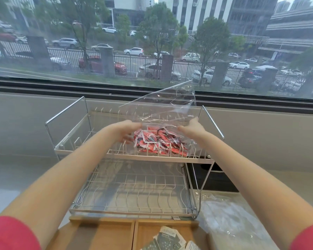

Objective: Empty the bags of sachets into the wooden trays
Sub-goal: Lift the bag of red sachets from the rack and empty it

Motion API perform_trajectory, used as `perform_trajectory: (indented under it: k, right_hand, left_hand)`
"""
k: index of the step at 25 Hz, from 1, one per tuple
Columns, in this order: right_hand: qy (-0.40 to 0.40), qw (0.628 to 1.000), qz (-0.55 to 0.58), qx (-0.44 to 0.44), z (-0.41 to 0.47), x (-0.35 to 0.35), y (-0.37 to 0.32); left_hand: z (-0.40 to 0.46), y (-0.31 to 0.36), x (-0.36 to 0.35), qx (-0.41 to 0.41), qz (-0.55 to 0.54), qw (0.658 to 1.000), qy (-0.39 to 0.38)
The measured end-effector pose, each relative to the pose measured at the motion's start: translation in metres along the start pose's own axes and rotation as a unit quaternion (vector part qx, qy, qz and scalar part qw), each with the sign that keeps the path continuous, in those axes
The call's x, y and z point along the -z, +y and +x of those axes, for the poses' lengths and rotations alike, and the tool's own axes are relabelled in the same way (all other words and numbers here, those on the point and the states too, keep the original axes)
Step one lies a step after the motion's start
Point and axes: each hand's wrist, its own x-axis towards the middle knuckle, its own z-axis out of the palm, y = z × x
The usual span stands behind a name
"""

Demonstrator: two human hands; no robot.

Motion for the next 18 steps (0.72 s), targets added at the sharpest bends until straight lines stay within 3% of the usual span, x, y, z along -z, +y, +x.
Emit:
perform_trajectory:
  k: [8,14,18]
  right_hand:
    - [0.064,0.990,0.115,0.055,-0.013,-0.001,-0.009]
    - [0.140,0.951,0.221,0.164,-0.054,0.026,-0.041]
    - [0.166,0.924,0.269,0.215,-0.108,0.045,-0.054]
  left_hand:
    - [0.001,-0.002,0.000,0.002,-0.095,0.995,0.003]
    - [-0.030,0.026,0.017,-0.143,-0.162,0.970,0.114]
    - [-0.086,0.033,0.027,-0.215,-0.203,0.944,0.145]
